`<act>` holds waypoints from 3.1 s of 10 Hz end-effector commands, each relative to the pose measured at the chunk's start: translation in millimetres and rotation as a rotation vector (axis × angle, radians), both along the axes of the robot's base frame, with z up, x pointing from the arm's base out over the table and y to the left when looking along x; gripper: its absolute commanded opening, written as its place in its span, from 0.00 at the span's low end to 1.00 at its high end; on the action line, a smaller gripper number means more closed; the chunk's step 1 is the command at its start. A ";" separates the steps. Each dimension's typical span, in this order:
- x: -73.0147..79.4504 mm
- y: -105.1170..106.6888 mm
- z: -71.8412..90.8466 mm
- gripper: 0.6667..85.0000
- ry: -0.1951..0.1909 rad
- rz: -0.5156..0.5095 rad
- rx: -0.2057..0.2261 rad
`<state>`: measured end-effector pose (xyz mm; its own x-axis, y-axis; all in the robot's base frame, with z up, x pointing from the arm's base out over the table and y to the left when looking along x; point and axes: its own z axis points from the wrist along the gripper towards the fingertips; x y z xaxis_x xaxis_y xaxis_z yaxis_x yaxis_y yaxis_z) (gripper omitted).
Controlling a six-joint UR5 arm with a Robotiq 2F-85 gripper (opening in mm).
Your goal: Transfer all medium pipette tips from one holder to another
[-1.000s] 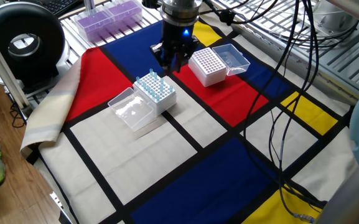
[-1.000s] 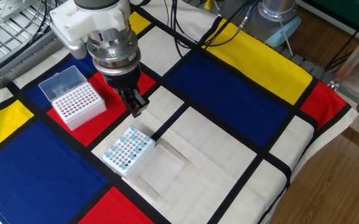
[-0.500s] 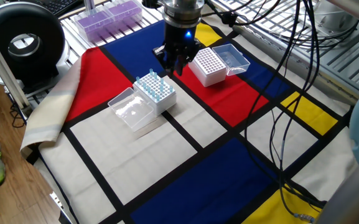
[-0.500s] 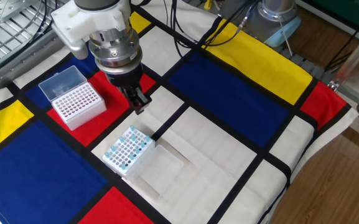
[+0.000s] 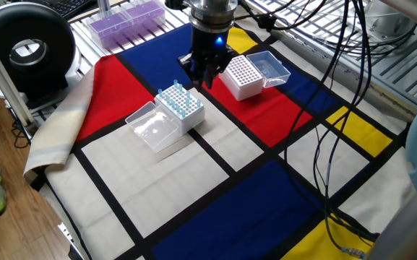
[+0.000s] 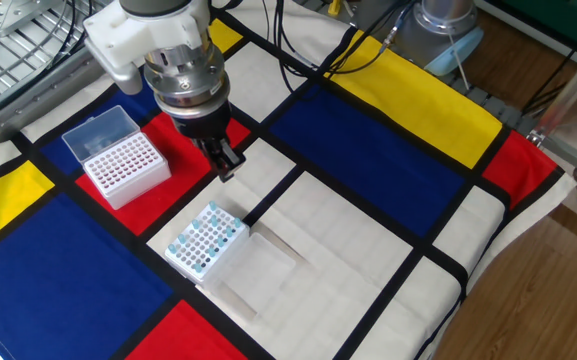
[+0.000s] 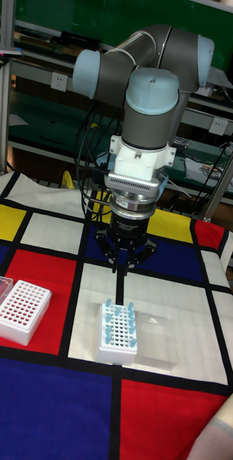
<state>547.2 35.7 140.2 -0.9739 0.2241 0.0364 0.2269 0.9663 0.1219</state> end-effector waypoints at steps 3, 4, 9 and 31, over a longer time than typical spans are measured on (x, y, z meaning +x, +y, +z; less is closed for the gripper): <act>2.3 10.6 -0.9 0.31 -0.010 -0.017 0.035; 2.8 10.7 -0.8 0.31 -0.012 -0.018 0.035; 1.7 10.2 0.3 0.27 -0.012 0.009 0.038; 30.6 -10.1 -57.7 0.33 -0.100 0.111 -0.005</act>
